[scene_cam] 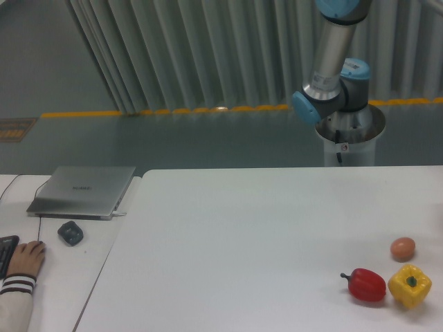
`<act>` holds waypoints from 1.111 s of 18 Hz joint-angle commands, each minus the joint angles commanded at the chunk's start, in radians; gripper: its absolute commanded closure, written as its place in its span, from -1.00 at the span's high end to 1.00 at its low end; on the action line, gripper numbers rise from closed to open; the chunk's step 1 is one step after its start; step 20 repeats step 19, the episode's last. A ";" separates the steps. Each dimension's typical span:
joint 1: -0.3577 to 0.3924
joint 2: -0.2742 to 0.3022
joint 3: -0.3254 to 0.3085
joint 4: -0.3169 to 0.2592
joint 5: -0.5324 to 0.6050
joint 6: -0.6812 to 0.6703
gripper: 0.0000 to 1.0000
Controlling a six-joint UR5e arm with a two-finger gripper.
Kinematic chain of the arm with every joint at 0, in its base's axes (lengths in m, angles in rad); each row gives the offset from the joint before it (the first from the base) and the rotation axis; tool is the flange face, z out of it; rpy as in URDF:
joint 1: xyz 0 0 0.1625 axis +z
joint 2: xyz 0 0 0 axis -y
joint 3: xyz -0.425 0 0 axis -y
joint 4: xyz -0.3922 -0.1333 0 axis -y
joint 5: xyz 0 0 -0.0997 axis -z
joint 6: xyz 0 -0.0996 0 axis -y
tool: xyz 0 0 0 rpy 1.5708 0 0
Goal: Place the green peppers in a basket
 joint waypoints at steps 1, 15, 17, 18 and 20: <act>-0.008 0.017 -0.011 -0.003 0.002 -0.003 1.00; -0.094 0.046 -0.063 -0.184 -0.014 -0.086 1.00; -0.094 0.049 -0.065 -0.189 -0.014 -0.087 1.00; -0.092 0.057 -0.065 -0.198 -0.015 -0.087 1.00; -0.091 0.060 -0.065 -0.204 -0.015 -0.087 1.00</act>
